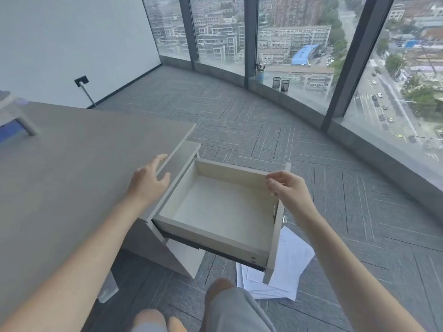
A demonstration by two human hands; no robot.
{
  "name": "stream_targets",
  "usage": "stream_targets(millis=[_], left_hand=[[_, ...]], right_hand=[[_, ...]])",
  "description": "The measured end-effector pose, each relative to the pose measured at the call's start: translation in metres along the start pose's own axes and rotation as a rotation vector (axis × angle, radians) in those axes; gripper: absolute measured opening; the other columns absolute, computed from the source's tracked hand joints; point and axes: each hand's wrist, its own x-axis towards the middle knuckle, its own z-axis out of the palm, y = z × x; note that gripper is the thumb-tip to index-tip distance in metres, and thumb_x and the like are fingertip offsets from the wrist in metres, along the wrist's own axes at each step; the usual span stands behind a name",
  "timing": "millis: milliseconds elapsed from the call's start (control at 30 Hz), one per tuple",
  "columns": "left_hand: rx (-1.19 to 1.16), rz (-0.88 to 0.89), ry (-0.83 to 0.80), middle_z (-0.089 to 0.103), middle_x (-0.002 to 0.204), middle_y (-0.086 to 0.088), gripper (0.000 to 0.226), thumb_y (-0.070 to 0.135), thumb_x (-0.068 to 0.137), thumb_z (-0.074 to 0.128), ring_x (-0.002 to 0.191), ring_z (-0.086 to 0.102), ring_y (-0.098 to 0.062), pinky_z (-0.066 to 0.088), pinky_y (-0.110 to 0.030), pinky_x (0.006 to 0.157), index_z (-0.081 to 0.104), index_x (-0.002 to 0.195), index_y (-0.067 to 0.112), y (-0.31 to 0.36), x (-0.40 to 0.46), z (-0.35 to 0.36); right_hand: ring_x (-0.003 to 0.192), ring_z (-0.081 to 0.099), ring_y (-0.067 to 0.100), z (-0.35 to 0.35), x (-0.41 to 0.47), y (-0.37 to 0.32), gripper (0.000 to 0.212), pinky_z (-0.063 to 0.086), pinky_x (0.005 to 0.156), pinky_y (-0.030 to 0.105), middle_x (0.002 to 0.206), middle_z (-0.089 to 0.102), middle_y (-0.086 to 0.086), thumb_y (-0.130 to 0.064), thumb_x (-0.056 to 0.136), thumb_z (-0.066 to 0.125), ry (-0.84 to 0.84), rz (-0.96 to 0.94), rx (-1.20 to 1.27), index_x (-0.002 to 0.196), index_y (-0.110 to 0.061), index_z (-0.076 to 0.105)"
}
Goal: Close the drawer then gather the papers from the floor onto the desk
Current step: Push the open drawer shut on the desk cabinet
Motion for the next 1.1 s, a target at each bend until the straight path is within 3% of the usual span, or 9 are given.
stream_targets(millis=[133, 300, 400, 533, 667, 833, 967, 1033, 1100], left_hand=[[0.072, -0.016, -0.059, 0.051, 0.146, -0.011, 0.055, 0.013, 0.089, 0.060, 0.134, 0.048, -0.032, 0.036, -0.038, 0.108, 0.045, 0.142, 0.011, -0.014, 0.005, 0.009], [0.110, 0.028, -0.102, 0.037, 0.156, -0.008, 0.060, 0.010, 0.089, 0.060, 0.146, 0.031, -0.024, 0.026, -0.037, 0.116, 0.040, 0.145, 0.009, -0.027, 0.017, 0.016], [0.158, 0.057, -0.159, 0.031, 0.159, -0.006, 0.065, 0.010, 0.089, 0.061, 0.149, 0.022, -0.021, 0.022, -0.036, 0.118, 0.034, 0.148, 0.008, -0.032, 0.027, 0.016], [0.183, 0.085, -0.171, 0.031, 0.159, -0.004, 0.065, 0.006, 0.090, 0.059, 0.149, 0.022, -0.020, 0.022, -0.037, 0.118, 0.034, 0.149, 0.011, -0.040, 0.035, 0.017], [0.165, 0.099, -0.149, 0.029, 0.160, -0.004, 0.061, -0.001, 0.092, 0.049, 0.150, 0.021, -0.021, 0.018, -0.036, 0.120, 0.033, 0.149, 0.012, -0.043, 0.038, 0.019], [0.196, 0.136, -0.178, 0.020, 0.163, -0.005, 0.065, -0.001, 0.094, 0.046, 0.151, 0.015, -0.022, 0.008, -0.033, 0.122, 0.024, 0.153, 0.012, -0.051, 0.042, 0.023], [0.229, 0.163, -0.217, 0.014, 0.164, -0.004, 0.069, -0.002, 0.093, 0.046, 0.152, 0.010, -0.022, 0.004, -0.031, 0.121, 0.018, 0.154, 0.013, -0.051, 0.049, 0.022], [0.238, 0.178, -0.222, 0.013, 0.164, -0.004, 0.071, -0.002, 0.092, 0.045, 0.152, 0.009, -0.021, 0.003, -0.031, 0.122, 0.016, 0.155, 0.014, -0.053, 0.052, 0.023], [0.232, 0.179, -0.213, 0.013, 0.164, -0.004, 0.071, -0.003, 0.091, 0.044, 0.152, 0.008, -0.021, 0.003, -0.031, 0.122, 0.016, 0.155, 0.014, -0.055, 0.052, 0.023]], right_hand=[[0.109, 0.065, 0.024, -0.004, 0.006, 0.016, 0.026, 0.049, 0.099, 0.041, 0.114, 0.072, 0.009, -0.020, 0.092, 0.061, 0.174, 0.085, -0.252, 0.114, -0.013, 0.072], [0.134, 0.047, 0.033, -0.005, 0.016, 0.036, 0.053, 0.040, 0.104, 0.040, 0.142, 0.054, 0.021, -0.025, 0.094, 0.057, 0.107, 0.275, -0.379, 0.141, -0.002, 0.049], [0.126, 0.053, 0.036, -0.003, 0.013, 0.042, 0.045, 0.045, 0.095, 0.039, 0.134, 0.059, 0.022, -0.020, 0.095, 0.056, 0.038, 0.329, -0.375, 0.131, 0.007, 0.052], [0.096, 0.066, 0.033, -0.001, 0.010, 0.055, 0.025, 0.055, 0.073, 0.039, 0.106, 0.071, 0.014, -0.013, 0.086, 0.053, 0.006, 0.313, -0.335, 0.108, -0.005, 0.062], [0.090, 0.068, 0.030, -0.002, 0.013, 0.064, 0.024, 0.058, 0.078, 0.047, 0.095, 0.073, 0.004, -0.014, 0.080, 0.053, 0.000, 0.259, -0.322, 0.100, -0.016, 0.065], [0.093, 0.070, 0.025, 0.001, 0.014, 0.064, 0.036, 0.053, 0.052, 0.022, 0.104, 0.071, 0.005, -0.009, 0.086, 0.056, -0.030, 0.254, -0.157, 0.116, -0.023, 0.070], [0.095, 0.071, 0.022, -0.002, 0.021, 0.070, 0.048, 0.061, 0.065, 0.029, 0.110, 0.074, 0.007, 0.005, 0.086, 0.050, -0.103, 0.353, 0.097, 0.123, -0.020, 0.068], [0.097, 0.073, 0.028, -0.004, 0.023, 0.074, 0.047, 0.060, 0.064, 0.024, 0.111, 0.074, 0.013, 0.014, 0.087, 0.049, -0.133, 0.391, 0.130, 0.124, -0.009, 0.066], [0.094, 0.074, 0.033, -0.002, 0.024, 0.080, 0.045, 0.062, 0.069, 0.030, 0.108, 0.074, 0.020, 0.012, 0.086, 0.057, -0.149, 0.445, 0.091, 0.127, -0.005, 0.063]])
